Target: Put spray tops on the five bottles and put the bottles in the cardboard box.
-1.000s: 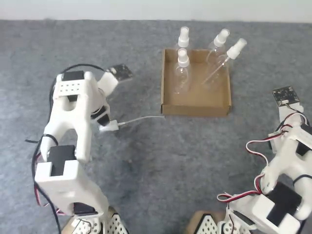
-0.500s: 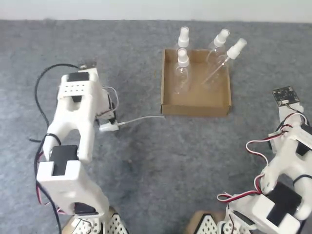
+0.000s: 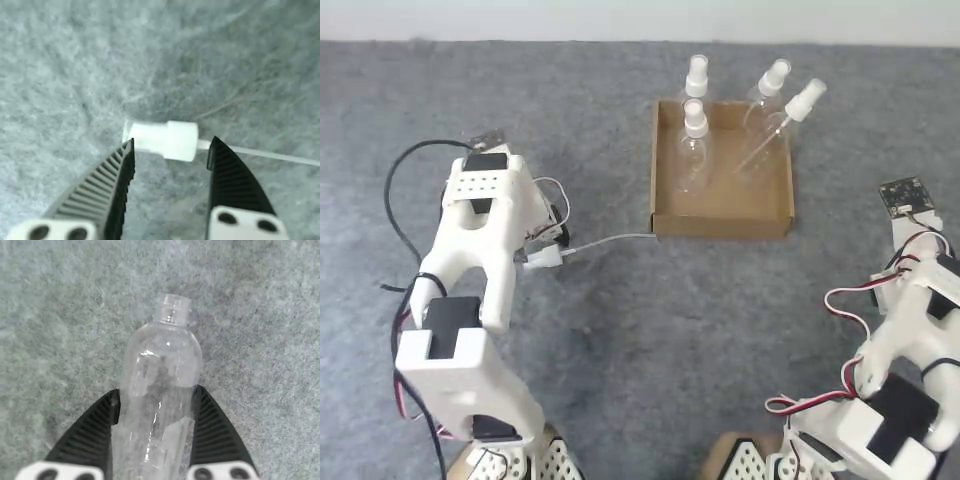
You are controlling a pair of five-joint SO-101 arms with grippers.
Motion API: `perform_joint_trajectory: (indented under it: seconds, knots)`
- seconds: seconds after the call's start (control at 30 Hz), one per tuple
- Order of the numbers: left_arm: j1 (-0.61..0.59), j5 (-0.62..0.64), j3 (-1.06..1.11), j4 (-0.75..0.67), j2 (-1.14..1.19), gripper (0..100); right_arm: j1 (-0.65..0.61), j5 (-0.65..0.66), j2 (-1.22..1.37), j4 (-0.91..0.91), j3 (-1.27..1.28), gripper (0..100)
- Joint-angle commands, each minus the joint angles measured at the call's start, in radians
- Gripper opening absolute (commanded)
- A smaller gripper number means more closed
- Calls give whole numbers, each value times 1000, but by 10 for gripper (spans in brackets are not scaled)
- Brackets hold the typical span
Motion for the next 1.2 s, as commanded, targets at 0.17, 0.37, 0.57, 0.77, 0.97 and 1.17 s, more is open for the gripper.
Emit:
perform_joint_trajectory:
  seconds: [0.17, 0.37, 0.57, 0.77, 0.97, 1.17]
  knots:
    - [8, 5, 47, -51, -12, 218, -2, 11, -4, 18, 0, 6]
    - [58, -184, 186, -130, -25, 208, -2, 11, -4, 18, 0, 6]
    - [57, -420, 186, -149, -23, 157, -2, 11, -4, 18, 0, 6]
    - [8, -646, 151, -146, -23, 156, -2, 11, -5, 18, 0, 6]
    - [-63, -690, 117, -141, -18, 156, -2, 11, -5, 18, 0, 6]
    - [-114, -795, 120, -140, -21, 156, -2, 11, -5, 18, 0, 6]
